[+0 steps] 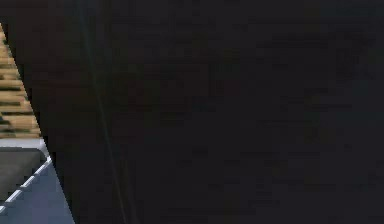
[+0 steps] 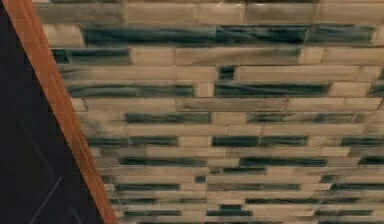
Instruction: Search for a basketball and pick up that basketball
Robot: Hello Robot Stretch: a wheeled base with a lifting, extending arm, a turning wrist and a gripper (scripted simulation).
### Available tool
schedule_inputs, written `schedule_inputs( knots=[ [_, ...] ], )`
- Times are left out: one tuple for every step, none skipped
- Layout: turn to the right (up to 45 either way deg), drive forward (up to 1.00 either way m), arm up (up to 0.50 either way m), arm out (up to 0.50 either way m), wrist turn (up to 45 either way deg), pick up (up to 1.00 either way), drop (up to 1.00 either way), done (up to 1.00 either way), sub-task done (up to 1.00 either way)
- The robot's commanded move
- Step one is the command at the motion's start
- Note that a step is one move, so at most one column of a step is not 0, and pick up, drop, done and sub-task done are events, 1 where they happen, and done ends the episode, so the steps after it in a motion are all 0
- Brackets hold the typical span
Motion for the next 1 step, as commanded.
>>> schedule_inputs(
  knots=[
    [-3.0, 0.0, 0.0, 0.0, 0.0, 0.0, 0.0, 0.0, 0.0]
  ],
)
